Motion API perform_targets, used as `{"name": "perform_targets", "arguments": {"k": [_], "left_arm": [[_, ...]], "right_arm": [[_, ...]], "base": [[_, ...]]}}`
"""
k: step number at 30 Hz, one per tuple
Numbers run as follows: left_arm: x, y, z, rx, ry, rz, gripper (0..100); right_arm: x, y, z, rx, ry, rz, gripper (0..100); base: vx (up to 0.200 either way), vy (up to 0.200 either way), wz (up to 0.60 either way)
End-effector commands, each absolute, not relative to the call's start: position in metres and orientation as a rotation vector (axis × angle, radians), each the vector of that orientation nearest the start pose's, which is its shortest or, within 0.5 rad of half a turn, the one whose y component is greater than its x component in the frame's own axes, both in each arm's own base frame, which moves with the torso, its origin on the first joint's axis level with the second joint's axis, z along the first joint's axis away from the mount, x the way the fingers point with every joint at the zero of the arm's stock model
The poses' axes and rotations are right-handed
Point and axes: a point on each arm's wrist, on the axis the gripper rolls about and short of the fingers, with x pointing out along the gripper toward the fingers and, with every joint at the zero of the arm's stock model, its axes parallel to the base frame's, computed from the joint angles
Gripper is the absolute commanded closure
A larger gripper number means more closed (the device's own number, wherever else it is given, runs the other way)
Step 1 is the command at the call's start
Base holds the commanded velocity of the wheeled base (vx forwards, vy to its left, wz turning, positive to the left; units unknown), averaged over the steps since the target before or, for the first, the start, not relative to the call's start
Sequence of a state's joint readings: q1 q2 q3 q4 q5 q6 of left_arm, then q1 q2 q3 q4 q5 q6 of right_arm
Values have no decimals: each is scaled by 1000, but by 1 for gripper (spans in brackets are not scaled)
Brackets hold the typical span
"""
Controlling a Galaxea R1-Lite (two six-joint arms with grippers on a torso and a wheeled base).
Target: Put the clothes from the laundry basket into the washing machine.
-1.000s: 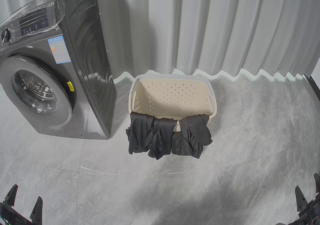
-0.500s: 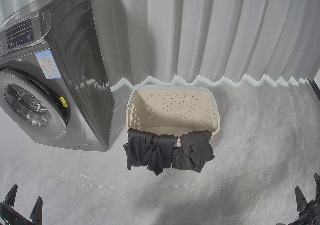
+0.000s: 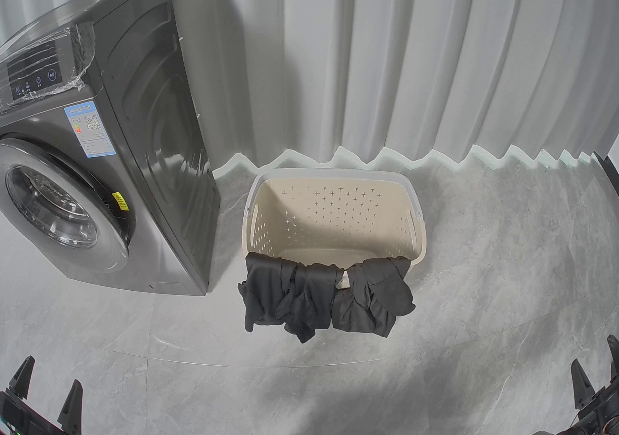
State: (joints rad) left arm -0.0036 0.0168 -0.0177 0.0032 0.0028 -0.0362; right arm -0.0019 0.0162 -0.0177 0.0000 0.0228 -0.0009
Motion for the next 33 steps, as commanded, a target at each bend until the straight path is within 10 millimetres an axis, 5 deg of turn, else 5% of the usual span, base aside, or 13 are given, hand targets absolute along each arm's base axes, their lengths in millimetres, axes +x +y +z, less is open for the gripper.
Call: {"name": "perform_targets", "arguments": {"k": [1, 26, 33], "left_arm": [[-23, 0, 76, -37, 3, 0, 0], [-23, 0, 76, -37, 3, 0, 0], [-23, 0, 76, -37, 3, 0, 0]], "right_arm": [[-22, 1, 76, 0, 8, 21, 0], [-22, 1, 76, -1, 8, 21, 0], [-22, 1, 76, -1, 9, 21, 0]], "base": [[0, 0, 0], [72, 0, 0], [200, 0, 0]]}}
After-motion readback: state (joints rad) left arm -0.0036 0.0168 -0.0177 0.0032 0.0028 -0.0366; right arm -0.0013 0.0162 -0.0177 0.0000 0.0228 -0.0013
